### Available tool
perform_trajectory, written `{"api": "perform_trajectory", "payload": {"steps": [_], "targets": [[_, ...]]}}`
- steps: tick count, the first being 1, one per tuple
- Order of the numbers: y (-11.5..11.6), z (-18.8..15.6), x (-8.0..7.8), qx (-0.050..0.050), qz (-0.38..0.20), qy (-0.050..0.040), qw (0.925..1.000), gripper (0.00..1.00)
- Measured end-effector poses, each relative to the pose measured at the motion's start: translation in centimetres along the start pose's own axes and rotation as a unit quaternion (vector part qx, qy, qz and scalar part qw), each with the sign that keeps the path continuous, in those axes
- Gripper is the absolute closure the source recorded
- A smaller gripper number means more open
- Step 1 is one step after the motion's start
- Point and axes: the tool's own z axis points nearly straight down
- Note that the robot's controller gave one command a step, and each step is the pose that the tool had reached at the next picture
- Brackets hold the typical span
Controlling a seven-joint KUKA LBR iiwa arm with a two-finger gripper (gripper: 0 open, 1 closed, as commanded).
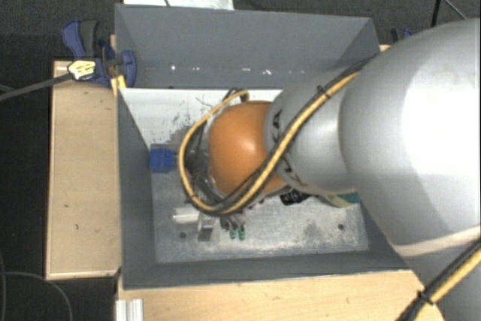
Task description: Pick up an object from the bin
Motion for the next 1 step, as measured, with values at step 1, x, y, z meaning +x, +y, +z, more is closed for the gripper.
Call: {"api": "perform_trajectory", "payload": {"steps": [1], "targets": [[0.84, -12.90, -0.55, -0.001, -0.013, -0.0048, 0.9999, 1.00]]}}
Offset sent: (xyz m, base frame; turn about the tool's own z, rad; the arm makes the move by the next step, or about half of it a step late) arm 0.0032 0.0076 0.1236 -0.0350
